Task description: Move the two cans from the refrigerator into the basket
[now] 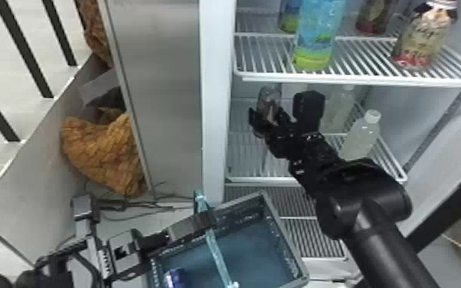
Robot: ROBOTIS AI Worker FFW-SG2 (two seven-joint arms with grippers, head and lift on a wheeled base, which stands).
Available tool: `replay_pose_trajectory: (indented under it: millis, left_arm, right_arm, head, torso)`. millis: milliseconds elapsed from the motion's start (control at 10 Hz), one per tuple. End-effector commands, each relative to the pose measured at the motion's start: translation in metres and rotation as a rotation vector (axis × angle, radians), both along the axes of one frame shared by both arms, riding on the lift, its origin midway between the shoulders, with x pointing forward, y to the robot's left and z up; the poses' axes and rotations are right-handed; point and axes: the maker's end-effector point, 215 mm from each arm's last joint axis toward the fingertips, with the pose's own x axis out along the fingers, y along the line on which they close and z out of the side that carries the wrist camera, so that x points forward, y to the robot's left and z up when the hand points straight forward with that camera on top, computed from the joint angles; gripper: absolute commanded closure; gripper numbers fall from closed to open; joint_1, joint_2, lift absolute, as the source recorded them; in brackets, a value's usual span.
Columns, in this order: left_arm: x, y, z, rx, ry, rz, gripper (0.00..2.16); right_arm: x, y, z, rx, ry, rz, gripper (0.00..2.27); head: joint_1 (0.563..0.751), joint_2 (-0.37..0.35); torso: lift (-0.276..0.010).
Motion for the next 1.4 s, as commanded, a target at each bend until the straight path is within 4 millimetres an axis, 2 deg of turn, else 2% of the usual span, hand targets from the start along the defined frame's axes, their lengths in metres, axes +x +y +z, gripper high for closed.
replay_pose_trajectory:
  millis: [0, 200, 400, 700, 900, 1300]
  left_arm:
    - [-0.002, 0.0, -0.002, 0.001, 0.005, -0.002, 1.21]
    - [-0.001, 0.002, -0.002, 0.003, 0.003, 0.002, 1.21]
    - [-0.003, 0.001, -0.004, 0.003, 0.01, 0.0, 1.21]
    - [-0.005, 0.001, -0.005, 0.004, 0.012, -0.002, 1.21]
    - [-0.005, 0.001, -0.005, 0.004, 0.012, -0.002, 1.21]
    - [-0.006, 0.003, -0.007, -0.001, 0.019, 0.005, 1.21]
  right_arm:
    - [-0.016, 0.006, -0.004, 0.022, 0.016, 0.018, 1.28]
    - [-0.038, 0.014, -0.004, 0.043, 0.031, 0.04, 1.28]
    - [-0.059, 0.01, -0.003, 0.058, 0.042, 0.042, 1.28]
    - [-0.093, 0.011, 0.017, 0.098, 0.031, 0.063, 1.28]
    - [-0.116, 0.012, 0.022, 0.117, 0.042, 0.079, 1.28]
    - [-0.179, 0.018, 0.01, 0.142, 0.143, 0.121, 1.28]
  head:
    - [0.695, -0.059]
    - [0.695, -0.05]
    - [0.695, -0.045]
    - [0.695, -0.051]
    - [0.695, -0.051]
    - [0.695, -0.05]
  torso:
    - [-0.219]
    - [-0.219]
    - [-0.219]
    - [-0.219]
    - [-0.219]
    - [-0.219]
